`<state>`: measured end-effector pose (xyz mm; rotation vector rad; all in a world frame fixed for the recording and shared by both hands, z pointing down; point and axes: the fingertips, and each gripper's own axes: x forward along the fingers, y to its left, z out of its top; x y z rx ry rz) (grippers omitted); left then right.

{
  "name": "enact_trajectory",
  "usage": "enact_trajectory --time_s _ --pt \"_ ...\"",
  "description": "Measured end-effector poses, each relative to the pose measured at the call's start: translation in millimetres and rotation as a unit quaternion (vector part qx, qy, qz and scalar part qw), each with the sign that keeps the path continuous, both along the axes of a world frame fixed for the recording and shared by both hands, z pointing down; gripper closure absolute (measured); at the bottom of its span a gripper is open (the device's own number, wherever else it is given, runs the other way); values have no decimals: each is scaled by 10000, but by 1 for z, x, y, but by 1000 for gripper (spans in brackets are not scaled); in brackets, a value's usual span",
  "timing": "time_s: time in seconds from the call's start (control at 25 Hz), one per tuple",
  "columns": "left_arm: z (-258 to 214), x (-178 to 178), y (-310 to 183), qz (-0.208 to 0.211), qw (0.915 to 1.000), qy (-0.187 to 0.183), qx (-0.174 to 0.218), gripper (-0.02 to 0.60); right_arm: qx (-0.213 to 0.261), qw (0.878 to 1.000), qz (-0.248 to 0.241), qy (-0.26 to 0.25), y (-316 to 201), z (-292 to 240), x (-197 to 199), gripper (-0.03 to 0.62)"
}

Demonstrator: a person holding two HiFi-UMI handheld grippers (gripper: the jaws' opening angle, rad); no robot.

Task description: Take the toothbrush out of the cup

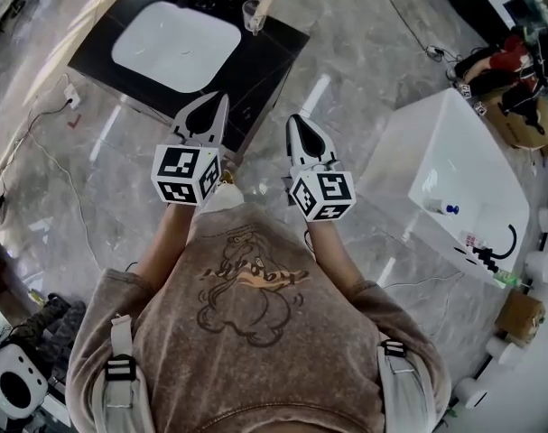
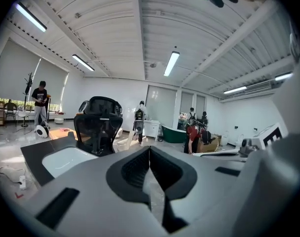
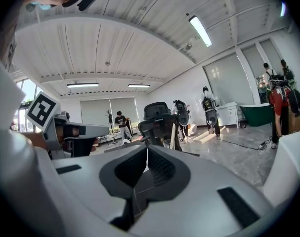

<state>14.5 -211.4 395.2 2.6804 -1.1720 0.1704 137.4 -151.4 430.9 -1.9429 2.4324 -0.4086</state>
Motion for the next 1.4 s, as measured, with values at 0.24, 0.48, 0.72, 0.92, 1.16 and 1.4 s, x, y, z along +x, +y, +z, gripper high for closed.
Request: enact_trajectory --time_s 0.24,0.48,0.72,0.92,1.16,1.4 --pt "-4 1 -47 295 9996 0 -10 565 68 9999 147 22 -51 -8 -9 574" --pt "-9 -4 -87 485 9988 26 14 565 103 9995 286 36 -85 -12 -18 574" --pt "-12 0 -110 502 9987 89 -31 565 101 9993 347 32 -102 -19 -16 574" --pt "-15 7 -119 468 9988 148 -85 565 83 9995 308 59 -114 -23 -8 574" --pt "-9 14 -125 446 9988 187 -99 565 122 9998 96 118 -125 -19 -10 574" --pt "-7 19 -128 453 9988 170 -118 565 184 9998 -12 119 -132 -19 -7 568"
